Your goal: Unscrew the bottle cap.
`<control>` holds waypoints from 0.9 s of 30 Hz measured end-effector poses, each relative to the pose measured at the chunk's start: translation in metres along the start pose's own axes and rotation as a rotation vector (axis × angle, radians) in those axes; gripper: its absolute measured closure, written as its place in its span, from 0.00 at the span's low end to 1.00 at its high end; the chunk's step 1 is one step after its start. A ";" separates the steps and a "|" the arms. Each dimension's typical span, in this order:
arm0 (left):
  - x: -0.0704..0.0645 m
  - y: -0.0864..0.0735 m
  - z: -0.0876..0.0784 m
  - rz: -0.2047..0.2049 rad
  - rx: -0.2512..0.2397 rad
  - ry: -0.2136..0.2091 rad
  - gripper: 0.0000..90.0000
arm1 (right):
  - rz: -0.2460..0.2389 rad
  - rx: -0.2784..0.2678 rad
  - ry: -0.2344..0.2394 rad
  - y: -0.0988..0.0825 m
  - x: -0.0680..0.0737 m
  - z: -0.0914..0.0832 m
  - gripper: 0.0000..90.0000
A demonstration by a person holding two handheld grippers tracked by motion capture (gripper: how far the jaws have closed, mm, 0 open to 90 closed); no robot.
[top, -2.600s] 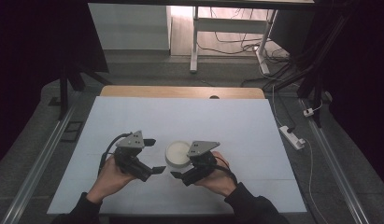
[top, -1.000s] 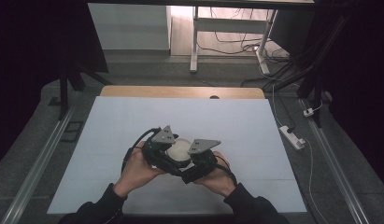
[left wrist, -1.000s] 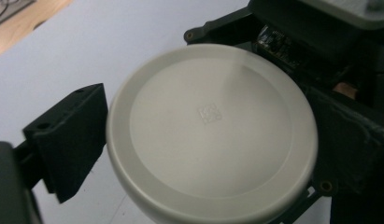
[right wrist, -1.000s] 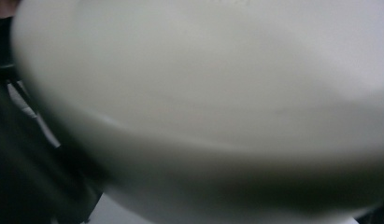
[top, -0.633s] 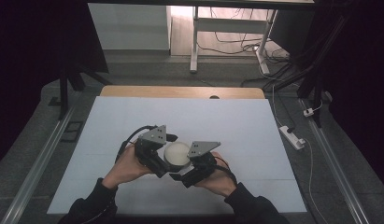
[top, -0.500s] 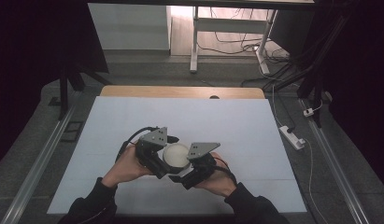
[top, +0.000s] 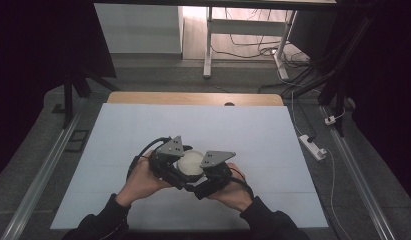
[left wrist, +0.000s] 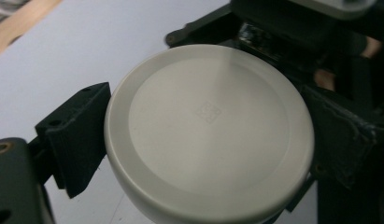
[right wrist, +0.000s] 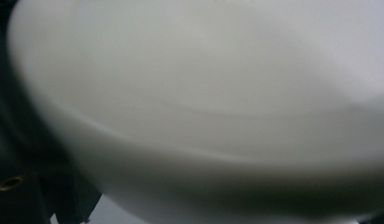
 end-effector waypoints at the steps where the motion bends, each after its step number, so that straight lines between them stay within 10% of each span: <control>1: -0.001 0.000 0.004 -0.022 0.004 0.052 0.09 | 0.007 0.004 -0.015 -0.001 -0.001 0.000 0.08; 9: -0.005 0.000 0.013 -0.037 0.028 0.144 0.08 | 0.033 0.017 -0.064 -0.005 -0.006 0.002 0.08; 17: 0.000 0.007 -0.007 0.009 -0.019 0.002 0.00 | 0.002 -0.029 -0.008 0.003 -0.001 -0.004 0.08; 22: -0.001 0.005 -0.016 0.063 -0.021 -0.164 0.02 | -0.029 -0.041 0.068 0.005 0.006 -0.005 0.08; 27: 0.000 0.000 -0.014 0.078 -0.009 -0.202 0.06 | -0.045 -0.044 0.115 0.007 0.012 -0.005 0.08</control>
Point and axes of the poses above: each handheld gripper's, and its own axes: z roughly forward along the jaws, y roughly out of its top, x roughly to its left, the point moved 5 cm from there along z, roughly forward along the jaws, and after that the axes turned 10 degrees about -x, right-handed, at the moved point
